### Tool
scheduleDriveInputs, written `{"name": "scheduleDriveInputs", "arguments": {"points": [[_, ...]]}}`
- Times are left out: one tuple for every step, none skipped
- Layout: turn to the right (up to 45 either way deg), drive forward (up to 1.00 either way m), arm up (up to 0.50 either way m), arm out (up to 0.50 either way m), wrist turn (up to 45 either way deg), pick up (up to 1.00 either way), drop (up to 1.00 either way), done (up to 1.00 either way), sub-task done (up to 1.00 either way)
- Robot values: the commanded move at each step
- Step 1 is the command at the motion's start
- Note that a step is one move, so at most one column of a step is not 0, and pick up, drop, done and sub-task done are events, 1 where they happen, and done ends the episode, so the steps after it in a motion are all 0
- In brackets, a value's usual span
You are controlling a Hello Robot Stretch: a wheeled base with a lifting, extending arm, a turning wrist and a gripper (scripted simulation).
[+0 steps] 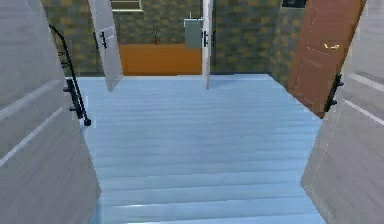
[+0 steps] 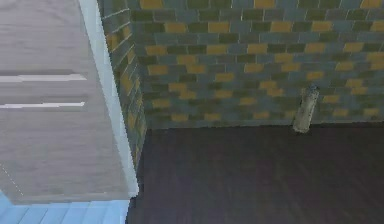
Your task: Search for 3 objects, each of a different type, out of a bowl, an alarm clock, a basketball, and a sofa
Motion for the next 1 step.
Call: {"name": "scheduleDriveInputs", "arguments": {"points": [[0.0,1.0,0.0,0.0,0.0,0.0,0.0,0.0,0.0]]}}
